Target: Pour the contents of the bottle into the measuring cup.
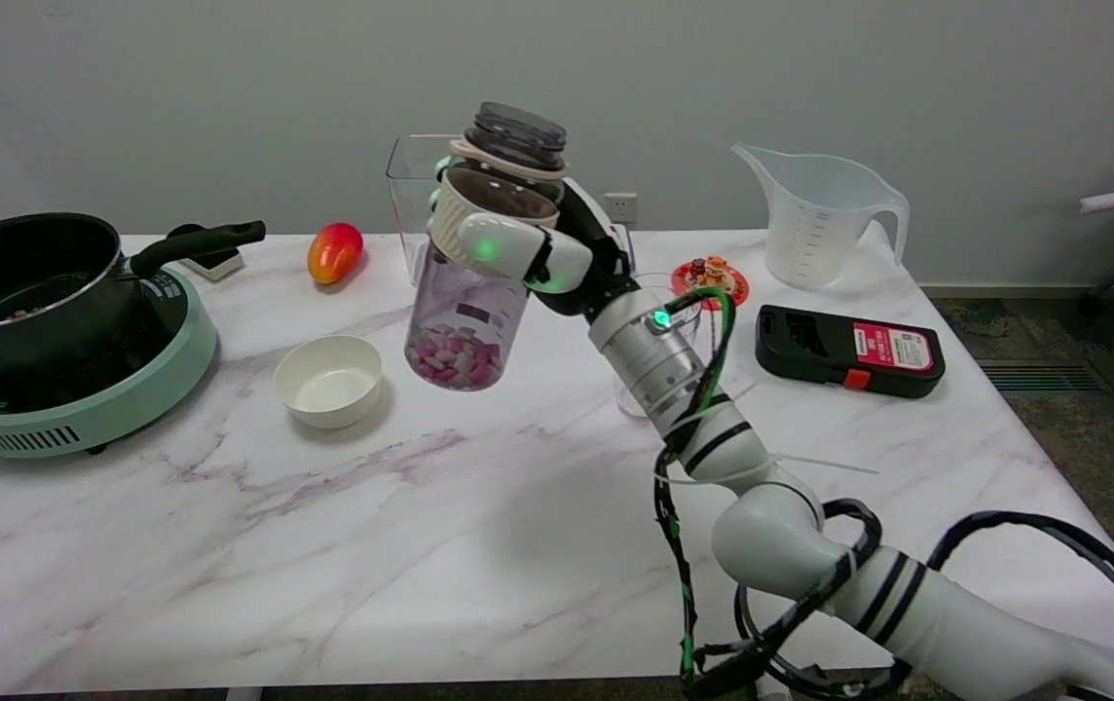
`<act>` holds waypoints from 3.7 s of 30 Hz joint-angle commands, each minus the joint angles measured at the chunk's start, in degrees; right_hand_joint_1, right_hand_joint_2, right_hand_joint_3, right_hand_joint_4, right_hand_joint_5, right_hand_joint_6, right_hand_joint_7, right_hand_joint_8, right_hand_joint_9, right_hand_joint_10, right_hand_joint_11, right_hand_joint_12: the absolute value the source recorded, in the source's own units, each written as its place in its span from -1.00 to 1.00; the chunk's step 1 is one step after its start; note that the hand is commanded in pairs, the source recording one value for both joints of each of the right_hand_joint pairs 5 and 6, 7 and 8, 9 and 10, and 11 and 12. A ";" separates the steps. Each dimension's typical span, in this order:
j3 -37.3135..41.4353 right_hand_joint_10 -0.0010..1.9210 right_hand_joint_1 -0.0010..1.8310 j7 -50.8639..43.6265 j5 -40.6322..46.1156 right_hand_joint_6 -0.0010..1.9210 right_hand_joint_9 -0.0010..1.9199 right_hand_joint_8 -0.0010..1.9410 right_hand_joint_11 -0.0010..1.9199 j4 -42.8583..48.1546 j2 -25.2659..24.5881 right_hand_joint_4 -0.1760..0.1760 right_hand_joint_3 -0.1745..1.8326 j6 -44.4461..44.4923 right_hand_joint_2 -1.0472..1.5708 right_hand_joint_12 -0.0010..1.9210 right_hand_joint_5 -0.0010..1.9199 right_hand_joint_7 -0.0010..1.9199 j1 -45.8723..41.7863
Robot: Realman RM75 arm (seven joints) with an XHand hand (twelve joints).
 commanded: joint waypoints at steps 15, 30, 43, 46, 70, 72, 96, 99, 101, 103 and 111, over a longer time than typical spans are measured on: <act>7.53 0.60 0.27 -6.32 3.05 0.73 0.60 0.70 0.36 12.87 13.42 0.00 -0.53 17.74 0.94 0.36 0.73 0.72 -20.85; 22.02 0.61 0.31 -9.04 1.76 0.70 0.61 0.70 0.37 12.30 14.34 0.00 -0.48 23.96 0.91 0.37 0.70 0.72 -35.95; 37.12 0.60 0.36 -9.04 2.16 0.67 0.60 0.69 0.36 13.03 15.20 0.00 -0.42 24.04 0.85 0.36 0.68 0.70 -46.01; 39.91 0.60 0.36 -9.04 2.27 0.68 0.60 0.69 0.36 12.53 14.64 0.00 -0.42 23.48 0.85 0.36 0.68 0.71 -47.22; 49.25 0.56 0.50 -10.88 -5.34 0.59 0.56 0.65 0.33 0.03 23.00 0.00 -0.21 -7.12 0.67 0.33 0.59 0.66 -32.99; 48.81 0.56 0.50 -11.31 -6.80 0.59 0.56 0.65 0.33 0.10 23.52 0.00 -0.20 -7.36 0.66 0.32 0.59 0.66 -31.73; 39.26 0.56 0.51 -47.62 -12.76 0.62 0.56 0.66 0.33 6.10 24.82 0.00 -0.21 -9.64 0.67 0.33 0.62 0.68 -22.63; 38.62 0.55 0.52 -52.61 -13.70 0.61 0.55 0.65 0.32 6.61 24.82 0.00 -0.17 -9.90 0.63 0.32 0.61 0.67 -22.63; 38.18 0.54 0.53 -54.90 -13.96 0.60 0.54 0.65 0.31 6.85 24.82 0.00 -0.16 -9.68 0.61 0.31 0.60 0.66 -22.63; 37.72 0.54 0.53 -56.84 -13.98 0.60 0.54 0.64 0.31 6.96 24.76 0.00 -0.15 -9.10 0.60 0.31 0.60 0.66 -22.69; 37.18 0.53 0.55 -63.17 -13.98 0.60 0.53 0.64 0.30 7.77 24.50 0.00 -0.12 -8.38 0.57 0.30 0.61 0.65 -22.90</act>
